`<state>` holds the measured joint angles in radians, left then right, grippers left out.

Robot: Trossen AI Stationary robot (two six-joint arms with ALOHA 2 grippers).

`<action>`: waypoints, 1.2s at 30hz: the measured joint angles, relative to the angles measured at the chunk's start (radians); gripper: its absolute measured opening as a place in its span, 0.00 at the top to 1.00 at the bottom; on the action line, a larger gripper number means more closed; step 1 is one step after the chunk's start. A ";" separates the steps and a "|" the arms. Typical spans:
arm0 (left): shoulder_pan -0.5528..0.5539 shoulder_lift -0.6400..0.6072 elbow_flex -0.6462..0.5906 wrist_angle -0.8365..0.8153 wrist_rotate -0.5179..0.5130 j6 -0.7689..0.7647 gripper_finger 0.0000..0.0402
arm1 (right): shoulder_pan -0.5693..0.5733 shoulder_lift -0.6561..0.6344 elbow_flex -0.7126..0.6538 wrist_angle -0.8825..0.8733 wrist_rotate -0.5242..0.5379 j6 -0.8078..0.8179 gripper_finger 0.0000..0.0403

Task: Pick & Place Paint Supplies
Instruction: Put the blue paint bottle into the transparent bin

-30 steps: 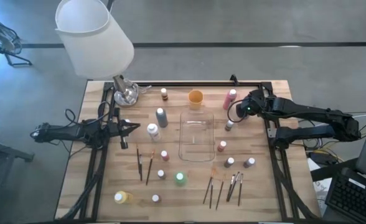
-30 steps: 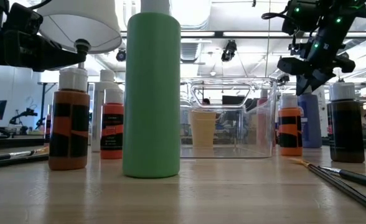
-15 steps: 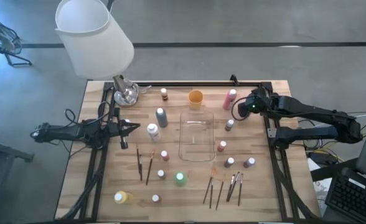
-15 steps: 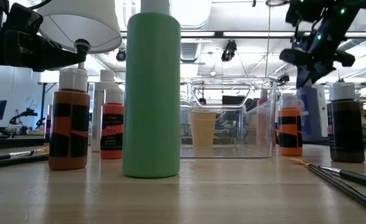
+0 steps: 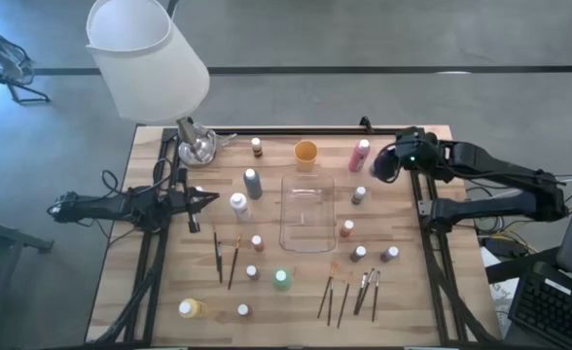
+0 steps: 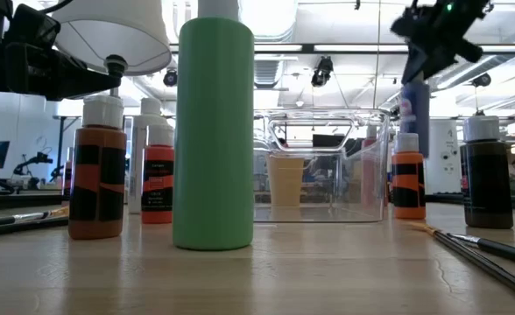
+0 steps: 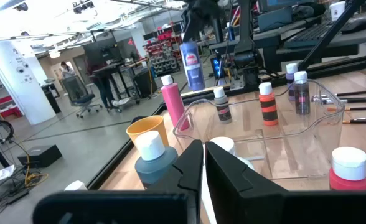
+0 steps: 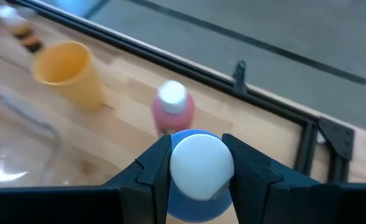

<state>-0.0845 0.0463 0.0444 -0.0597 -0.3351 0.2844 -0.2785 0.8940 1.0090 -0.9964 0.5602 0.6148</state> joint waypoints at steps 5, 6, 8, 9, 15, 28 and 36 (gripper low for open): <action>0.000 0.000 0.000 0.000 0.000 0.000 0.94 | 0.083 0.008 0.069 0.005 -0.022 -0.032 0.70; 0.000 0.000 0.000 0.000 0.000 0.000 0.94 | 0.102 0.013 0.081 0.008 -0.022 -0.039 0.71; 0.000 0.000 0.000 0.000 0.000 0.000 0.94 | 0.137 0.031 0.105 0.017 -0.022 -0.056 0.71; 0.000 0.000 0.000 0.000 0.000 0.000 0.94 | 0.154 0.042 0.117 0.027 -0.021 -0.065 0.71; 0.000 0.000 0.000 0.000 0.000 0.000 0.94 | 0.231 0.147 0.177 0.112 -0.023 -0.167 0.69; 0.000 0.000 0.000 0.000 0.000 0.000 0.94 | 0.250 0.403 0.303 0.174 -0.022 -0.255 0.68; 0.000 0.000 0.000 0.000 0.000 0.000 0.94 | 0.250 0.479 0.309 0.244 -0.061 -0.279 0.71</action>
<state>-0.0845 0.0463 0.0444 -0.0597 -0.3351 0.2847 -0.0287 1.3734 1.3177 -0.7521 0.4994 0.3355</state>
